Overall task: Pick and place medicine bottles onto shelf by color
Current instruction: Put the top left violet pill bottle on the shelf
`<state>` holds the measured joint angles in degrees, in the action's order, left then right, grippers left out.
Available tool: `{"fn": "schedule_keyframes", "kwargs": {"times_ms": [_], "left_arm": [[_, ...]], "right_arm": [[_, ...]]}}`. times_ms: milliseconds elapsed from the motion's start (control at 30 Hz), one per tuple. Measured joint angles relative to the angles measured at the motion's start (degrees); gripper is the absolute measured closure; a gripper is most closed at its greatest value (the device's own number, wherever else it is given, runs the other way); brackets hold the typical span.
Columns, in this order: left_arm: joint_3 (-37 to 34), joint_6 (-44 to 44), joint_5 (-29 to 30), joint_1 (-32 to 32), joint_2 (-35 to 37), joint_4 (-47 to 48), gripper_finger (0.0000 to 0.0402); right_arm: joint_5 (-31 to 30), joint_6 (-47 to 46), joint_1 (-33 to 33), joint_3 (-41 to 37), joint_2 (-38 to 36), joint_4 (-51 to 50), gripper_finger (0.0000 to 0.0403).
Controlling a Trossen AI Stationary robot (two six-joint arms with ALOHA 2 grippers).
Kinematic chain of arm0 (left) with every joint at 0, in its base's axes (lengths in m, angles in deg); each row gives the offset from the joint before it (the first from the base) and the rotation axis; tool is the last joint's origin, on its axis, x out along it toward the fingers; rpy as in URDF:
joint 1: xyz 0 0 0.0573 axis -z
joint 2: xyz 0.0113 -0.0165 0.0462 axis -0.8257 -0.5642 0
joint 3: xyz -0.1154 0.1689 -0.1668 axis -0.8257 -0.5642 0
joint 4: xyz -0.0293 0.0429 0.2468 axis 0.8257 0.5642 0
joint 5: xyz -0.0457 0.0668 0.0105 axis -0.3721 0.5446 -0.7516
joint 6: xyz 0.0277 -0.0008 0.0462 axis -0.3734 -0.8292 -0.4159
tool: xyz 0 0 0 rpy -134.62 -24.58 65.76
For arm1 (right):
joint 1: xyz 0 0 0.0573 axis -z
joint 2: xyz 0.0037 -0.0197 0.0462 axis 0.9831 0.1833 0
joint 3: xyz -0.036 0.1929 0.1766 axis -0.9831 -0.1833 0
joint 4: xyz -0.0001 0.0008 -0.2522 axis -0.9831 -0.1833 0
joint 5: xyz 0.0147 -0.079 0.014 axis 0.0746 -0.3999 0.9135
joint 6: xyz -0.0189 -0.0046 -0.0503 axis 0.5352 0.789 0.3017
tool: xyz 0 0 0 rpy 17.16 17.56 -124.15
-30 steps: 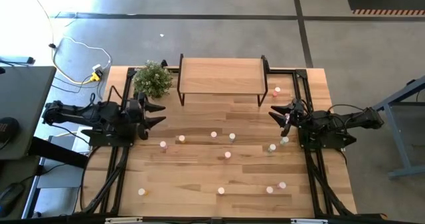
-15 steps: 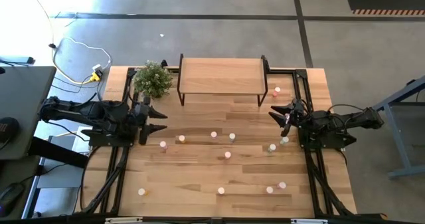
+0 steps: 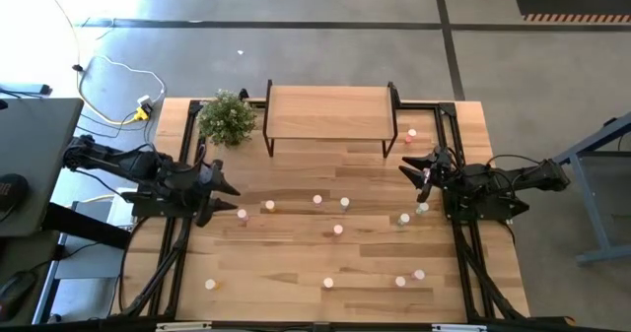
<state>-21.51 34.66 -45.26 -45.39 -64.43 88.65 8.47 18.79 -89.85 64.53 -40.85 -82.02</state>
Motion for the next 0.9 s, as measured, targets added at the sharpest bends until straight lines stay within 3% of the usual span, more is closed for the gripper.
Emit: {"fn": "schedule_keyframes", "kwargs": {"times_ms": [333,700,900], "left_arm": [[0.0,7.84,4.35,3.57,-2.24,2.97,0.0206],[-0.37,9.28,10.94,7.71,-14.9,2.04,0.0206],[-0.37,9.47,11.38,10.09,-19.1,-0.36,0.0206]], "right_arm": [[0.0,0.0,0.0,0.0,0.0,0.0,0.0249],[0.0,0.02,0.0,0.0,0.02,0.0,0.0249],[0.0,0.02,0.0,0.0,-0.01,0.0,0.0249]]}}
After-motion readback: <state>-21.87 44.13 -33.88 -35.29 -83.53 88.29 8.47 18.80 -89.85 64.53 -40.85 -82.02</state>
